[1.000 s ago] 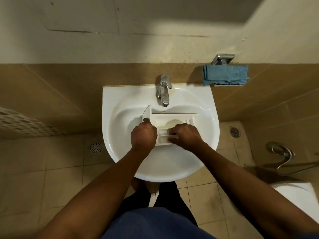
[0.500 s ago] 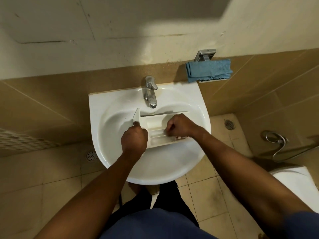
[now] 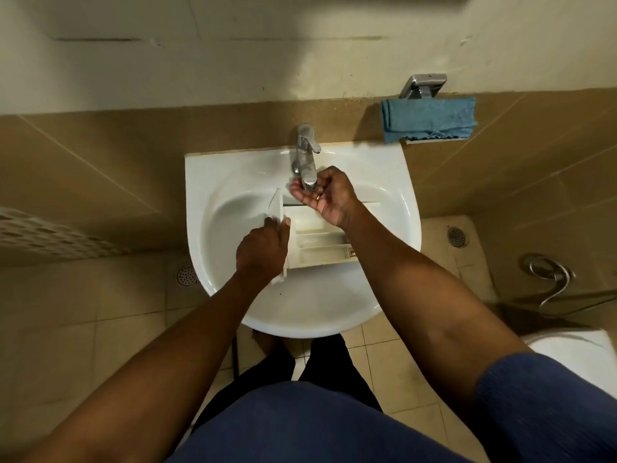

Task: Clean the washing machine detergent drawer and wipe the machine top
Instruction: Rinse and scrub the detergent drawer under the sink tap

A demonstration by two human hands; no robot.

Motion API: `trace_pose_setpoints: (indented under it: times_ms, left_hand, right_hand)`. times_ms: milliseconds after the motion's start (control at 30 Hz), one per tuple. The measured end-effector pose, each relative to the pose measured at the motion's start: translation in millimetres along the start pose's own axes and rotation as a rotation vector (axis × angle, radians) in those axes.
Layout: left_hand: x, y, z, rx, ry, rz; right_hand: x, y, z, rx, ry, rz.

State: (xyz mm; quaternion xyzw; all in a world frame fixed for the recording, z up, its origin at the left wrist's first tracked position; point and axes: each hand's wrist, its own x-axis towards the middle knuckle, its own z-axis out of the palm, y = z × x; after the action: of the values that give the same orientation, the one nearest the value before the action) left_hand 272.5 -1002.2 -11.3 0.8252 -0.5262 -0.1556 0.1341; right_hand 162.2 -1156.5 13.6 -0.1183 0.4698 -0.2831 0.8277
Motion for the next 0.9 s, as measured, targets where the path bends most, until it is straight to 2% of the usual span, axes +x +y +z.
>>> trace_pose_setpoints:
  times_ms: [200,367,500,600,667,767,900]
  left_hand:
    - [-2,1,4,0.043,0.036,0.044]
    - [-2,2,3,0.091,0.042,0.023]
    - [-1,2,4,0.102,0.023,0.023]
    - [-1,1,3,0.097,0.004,0.022]
    - [-1,1,3,0.086,0.033,0.016]
    - [-1,1,5,0.088,0.023,0.012]
    - [-3,1,6,0.094,0.046,0.03]
  right_hand:
    - [-5,-8,1,-0.054,0.018,0.015]
    - [-32,-4,-5,-0.579,0.076,0.03]
    - [-52,12,5,-0.831,0.05,0.04]
    - [-64,23,15,-1.027,0.031,-0.043]
    - [-67,25,14,-1.084,0.03,-0.085]
    - [-66,18,1,-1.165,0.125,-0.19]
    - [-71,20,-9,-1.001,0.197,-0.238]
